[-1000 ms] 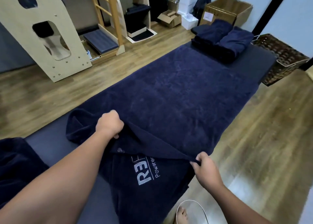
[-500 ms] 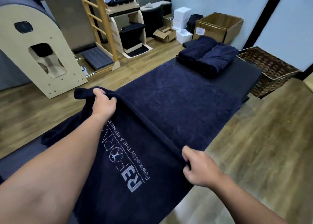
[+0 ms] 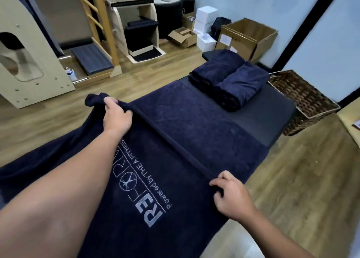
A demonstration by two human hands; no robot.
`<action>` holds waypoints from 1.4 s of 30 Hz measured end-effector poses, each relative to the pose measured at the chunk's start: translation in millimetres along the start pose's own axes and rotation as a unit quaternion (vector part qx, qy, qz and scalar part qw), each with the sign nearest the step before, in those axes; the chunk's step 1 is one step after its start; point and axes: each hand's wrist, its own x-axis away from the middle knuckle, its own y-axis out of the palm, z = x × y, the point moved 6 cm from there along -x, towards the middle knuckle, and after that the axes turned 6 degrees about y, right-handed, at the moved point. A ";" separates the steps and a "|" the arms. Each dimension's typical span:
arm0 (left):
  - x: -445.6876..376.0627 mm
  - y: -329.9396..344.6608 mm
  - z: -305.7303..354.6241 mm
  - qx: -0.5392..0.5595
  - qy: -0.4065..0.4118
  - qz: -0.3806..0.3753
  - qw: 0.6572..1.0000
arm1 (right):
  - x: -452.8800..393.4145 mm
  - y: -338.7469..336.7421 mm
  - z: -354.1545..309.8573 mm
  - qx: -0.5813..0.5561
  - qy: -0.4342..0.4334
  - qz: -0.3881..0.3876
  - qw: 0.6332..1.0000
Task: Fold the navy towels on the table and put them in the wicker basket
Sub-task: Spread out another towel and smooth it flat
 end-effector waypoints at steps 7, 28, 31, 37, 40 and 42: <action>-50.0 74.7 38.1 -0.009 -0.022 -0.025 0.999 | -67.2 -25.8 43.8 0.052 -0.024 -0.059 0.997; -121.6 245.6 145.2 -0.055 -0.044 0.013 0.997 | -250.6 -103.8 195.3 -0.036 -0.133 -0.143 0.980; -112.2 276.9 156.0 -0.071 -0.027 -0.079 0.994 | -262.8 -97.4 204.2 -0.005 -0.127 -0.182 0.975; -45.9 326.0 134.0 -0.185 0.006 -0.290 0.939 | -258.3 -91.9 210.1 -0.040 -0.048 -0.167 0.984; -11.6 331.8 124.1 -0.256 0.040 -0.284 0.923 | -253.8 -90.5 212.1 -0.037 -0.009 -0.160 0.986; 13.2 333.1 119.6 -0.291 0.063 -0.284 0.912 | -252.2 -90.2 211.9 -0.032 0.010 -0.165 0.986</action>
